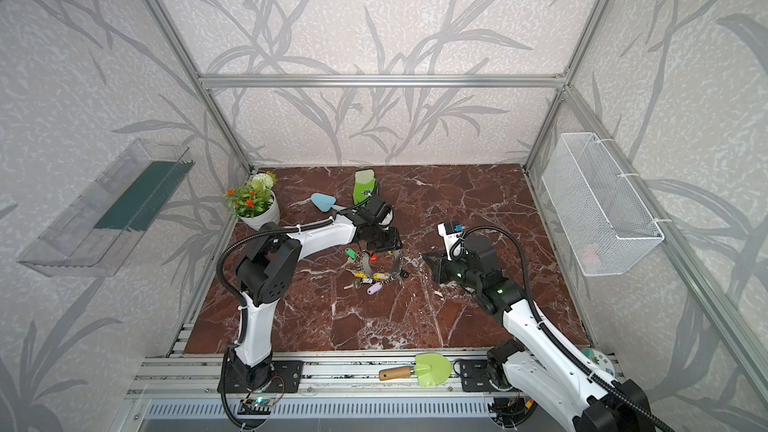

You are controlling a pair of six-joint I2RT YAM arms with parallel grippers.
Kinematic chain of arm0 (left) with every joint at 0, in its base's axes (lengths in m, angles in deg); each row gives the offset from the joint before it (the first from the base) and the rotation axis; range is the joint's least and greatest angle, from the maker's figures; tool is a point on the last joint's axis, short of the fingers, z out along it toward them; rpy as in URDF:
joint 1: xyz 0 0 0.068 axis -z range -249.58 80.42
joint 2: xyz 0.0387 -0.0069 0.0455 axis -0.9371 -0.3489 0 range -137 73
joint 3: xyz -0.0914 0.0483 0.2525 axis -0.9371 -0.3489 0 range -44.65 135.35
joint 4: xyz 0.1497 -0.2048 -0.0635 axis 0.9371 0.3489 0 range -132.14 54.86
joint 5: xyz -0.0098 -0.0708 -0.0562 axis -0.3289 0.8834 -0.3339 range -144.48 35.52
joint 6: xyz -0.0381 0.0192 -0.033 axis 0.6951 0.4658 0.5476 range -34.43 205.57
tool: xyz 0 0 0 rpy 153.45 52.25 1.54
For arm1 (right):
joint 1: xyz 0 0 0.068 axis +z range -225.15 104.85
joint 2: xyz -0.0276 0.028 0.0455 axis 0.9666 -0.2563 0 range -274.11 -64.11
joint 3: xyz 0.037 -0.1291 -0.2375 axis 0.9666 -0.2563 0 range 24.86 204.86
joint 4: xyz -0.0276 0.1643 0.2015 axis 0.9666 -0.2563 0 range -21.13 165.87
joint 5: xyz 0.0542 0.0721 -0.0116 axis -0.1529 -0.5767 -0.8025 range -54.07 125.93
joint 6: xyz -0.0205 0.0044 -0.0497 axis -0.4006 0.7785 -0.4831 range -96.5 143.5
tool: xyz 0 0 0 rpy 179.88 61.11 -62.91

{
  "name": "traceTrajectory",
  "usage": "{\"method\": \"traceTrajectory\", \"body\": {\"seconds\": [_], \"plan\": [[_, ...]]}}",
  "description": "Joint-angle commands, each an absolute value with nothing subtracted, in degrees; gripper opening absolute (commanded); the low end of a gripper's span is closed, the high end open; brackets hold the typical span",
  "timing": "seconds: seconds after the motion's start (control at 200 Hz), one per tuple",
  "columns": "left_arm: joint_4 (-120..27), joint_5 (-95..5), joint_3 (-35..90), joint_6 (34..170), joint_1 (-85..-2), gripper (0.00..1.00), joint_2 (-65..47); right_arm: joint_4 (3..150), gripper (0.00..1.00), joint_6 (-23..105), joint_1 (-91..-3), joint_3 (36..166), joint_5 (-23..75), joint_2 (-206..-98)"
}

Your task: Put the keys on the keyring

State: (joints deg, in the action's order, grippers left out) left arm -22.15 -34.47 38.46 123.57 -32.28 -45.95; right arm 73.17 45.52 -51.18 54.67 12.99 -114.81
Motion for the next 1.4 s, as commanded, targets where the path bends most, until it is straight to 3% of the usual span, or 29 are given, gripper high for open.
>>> {"method": "traceTrajectory", "body": {"seconds": [0.0, 0.6, 0.845, 1.395], "plan": [[-22.7, -34.5, 40.1, 124.9, -32.6, 0.4, -47.0, 72.4, 0.0, 44.4, -51.3, 55.3, 13.2, -114.5], [-21.1, -34.5, 43.6, 122.7, -32.5, 0.4, -49.4, 71.5, 0.0, 43.7, -51.3, 54.9, 13.7, -113.5], [-13.7, -38.8, 48.3, 113.0, -32.6, 0.39, -49.7, 71.6, 0.0, 43.8, -51.3, 54.8, 13.7, -113.6], [-2.8, -33.5, 59.1, 106.2, -34.2, 0.35, -57.1, 71.0, 0.0, 43.7, -51.3, 54.8, 13.7, -113.2]]}}
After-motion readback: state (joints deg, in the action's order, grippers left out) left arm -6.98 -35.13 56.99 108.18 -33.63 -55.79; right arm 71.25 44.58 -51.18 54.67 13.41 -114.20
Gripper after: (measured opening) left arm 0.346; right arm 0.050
